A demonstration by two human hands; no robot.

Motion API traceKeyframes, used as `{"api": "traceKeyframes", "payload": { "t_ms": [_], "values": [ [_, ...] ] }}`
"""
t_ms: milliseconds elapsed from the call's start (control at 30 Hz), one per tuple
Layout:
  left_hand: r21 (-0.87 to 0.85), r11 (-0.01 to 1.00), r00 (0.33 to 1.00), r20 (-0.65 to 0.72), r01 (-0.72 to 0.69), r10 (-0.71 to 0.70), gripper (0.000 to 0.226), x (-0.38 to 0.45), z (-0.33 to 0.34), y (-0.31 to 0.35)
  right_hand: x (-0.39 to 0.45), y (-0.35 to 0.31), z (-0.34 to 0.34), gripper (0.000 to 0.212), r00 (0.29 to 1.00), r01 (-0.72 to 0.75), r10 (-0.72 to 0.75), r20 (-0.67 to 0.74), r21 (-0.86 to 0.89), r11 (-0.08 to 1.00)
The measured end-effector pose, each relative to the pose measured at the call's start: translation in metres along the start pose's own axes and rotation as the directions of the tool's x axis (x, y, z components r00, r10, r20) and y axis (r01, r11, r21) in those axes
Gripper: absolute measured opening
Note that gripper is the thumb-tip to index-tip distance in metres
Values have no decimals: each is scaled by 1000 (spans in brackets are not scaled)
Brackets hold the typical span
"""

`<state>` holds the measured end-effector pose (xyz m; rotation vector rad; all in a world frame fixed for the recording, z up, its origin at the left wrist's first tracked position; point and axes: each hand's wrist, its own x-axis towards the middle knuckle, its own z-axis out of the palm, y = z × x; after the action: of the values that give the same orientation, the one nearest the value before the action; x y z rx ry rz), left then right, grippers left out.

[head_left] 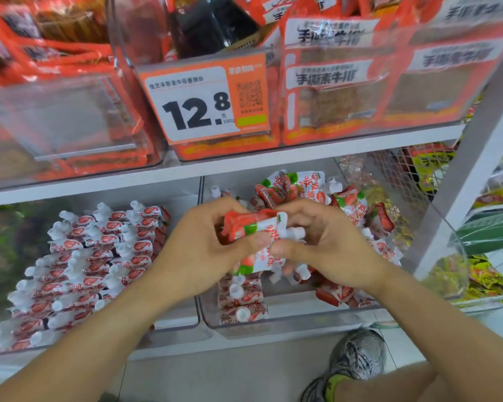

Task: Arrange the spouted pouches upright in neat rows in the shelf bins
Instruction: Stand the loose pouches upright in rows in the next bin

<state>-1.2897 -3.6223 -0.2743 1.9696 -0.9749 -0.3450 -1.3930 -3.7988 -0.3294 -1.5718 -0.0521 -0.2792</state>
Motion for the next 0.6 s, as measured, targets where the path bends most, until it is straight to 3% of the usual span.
{"api": "traceKeyframes", "payload": {
  "t_ms": [133,200,267,333,467,533,600],
  "values": [
    [-46,994,992,-78,99,-103,26,-29,-29,1,14,-2,12,23,999,10,-12,-32,-58,998],
    [-111,980,959,-217,162,-184,29,-44,-44,-8,25,-1,7,30,1000,-31,31,-2,-281,959],
    [-178,960,915,-305,218,-264,37,-55,-52,-19,40,7,-1,35,993,-52,107,47,-640,767],
    [-299,922,884,-322,245,-339,32,-64,-52,-29,56,16,-2,40,971,11,198,137,-847,532],
    [-482,843,864,-291,239,-412,25,-75,-40,-38,81,39,10,75,879,168,398,264,-951,260],
    [-522,825,875,-270,217,-401,23,-77,-39,-36,86,46,17,85,849,243,456,265,-964,107],
    [-526,822,884,-252,217,-395,28,-77,-39,-35,88,49,24,88,832,267,499,244,-963,25]
  ]
}}
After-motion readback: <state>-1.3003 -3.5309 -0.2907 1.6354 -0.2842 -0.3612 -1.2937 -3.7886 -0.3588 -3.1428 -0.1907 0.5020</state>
